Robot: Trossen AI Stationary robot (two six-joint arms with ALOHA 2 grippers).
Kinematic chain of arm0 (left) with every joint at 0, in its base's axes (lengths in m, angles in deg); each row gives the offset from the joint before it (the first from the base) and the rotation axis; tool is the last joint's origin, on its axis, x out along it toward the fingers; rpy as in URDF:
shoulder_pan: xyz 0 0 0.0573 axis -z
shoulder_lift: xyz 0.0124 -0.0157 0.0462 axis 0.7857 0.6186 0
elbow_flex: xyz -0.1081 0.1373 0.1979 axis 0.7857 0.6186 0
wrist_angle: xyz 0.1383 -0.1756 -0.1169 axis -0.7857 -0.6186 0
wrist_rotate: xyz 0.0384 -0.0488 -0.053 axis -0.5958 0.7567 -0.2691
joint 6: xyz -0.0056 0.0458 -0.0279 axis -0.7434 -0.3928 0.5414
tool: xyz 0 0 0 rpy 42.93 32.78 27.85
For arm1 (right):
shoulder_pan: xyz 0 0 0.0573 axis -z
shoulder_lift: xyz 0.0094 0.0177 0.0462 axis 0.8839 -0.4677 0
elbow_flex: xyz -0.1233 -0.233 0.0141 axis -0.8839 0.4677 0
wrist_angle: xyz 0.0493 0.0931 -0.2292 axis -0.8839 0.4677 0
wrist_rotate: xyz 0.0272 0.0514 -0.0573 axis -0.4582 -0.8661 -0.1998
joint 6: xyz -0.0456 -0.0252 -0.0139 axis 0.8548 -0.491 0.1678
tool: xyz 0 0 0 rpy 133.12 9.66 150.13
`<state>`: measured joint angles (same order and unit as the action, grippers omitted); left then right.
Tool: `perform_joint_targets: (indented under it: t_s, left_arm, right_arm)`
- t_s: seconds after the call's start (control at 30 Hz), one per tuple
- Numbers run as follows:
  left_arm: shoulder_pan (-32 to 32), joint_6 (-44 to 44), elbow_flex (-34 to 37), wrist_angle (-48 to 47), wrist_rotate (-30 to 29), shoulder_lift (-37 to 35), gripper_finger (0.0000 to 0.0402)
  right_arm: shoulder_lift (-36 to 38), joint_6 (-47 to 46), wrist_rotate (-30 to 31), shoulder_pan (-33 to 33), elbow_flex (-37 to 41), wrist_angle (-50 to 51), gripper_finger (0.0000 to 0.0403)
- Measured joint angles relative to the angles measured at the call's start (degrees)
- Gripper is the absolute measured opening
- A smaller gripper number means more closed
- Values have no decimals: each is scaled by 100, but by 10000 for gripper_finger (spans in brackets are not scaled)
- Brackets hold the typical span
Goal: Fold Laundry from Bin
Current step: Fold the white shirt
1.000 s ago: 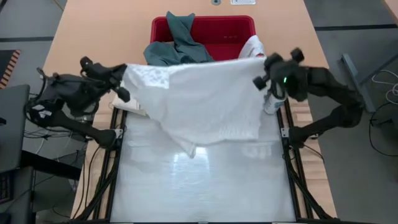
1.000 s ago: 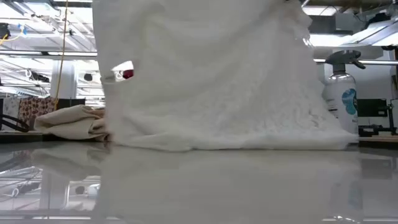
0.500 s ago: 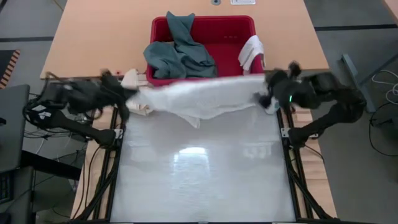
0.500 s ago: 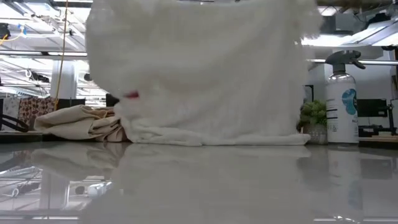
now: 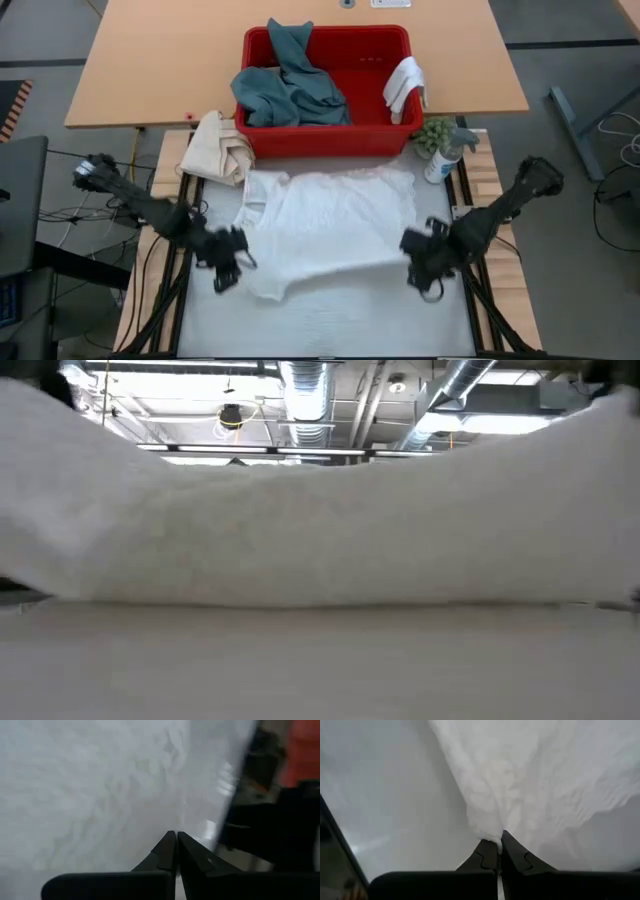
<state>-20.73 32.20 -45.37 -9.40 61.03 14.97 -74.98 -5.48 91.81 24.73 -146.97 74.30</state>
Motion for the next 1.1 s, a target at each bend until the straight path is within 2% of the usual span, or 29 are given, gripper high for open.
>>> perform_joint_targets:
  t_s: [0.13,0.27,0.47,0.6,0.7,0.8,0.9,1.0,1.1]
  left_arm:
    - [658,961,609,1253,4,309,0]
    - [1105,1657,824,1634,-174,636,0]
    - [1469,2009,846,1804,-299,926,11]
    - [1666,2149,847,2323,-531,935,55]
    - [1766,2271,847,2589,-803,935,97]
    - [1767,2407,847,2765,-829,929,134]
    - [1712,2448,847,2755,-984,811,154]
    - [1607,2359,847,2745,-1622,457,158]
    - [1339,2236,847,2620,-2465,-85,159]
  right_arm:
    - [-554,-270,-285,-480,180,-171,23]
    - [-1148,-265,-538,-786,183,-419,36]
    - [-1578,57,-1448,-1139,180,-1184,138]
    - [-1542,-130,-1614,-1399,180,-1681,209]
    - [-1425,-325,-1581,-1535,178,-1679,244]
    - [-1302,-380,-1072,-1578,178,-1590,252]
    - [-1222,-365,-87,-1441,169,-1412,251]
    - [-1208,-373,953,-1121,169,-959,248]
    - [-1106,-70,1512,-581,169,-530,248]
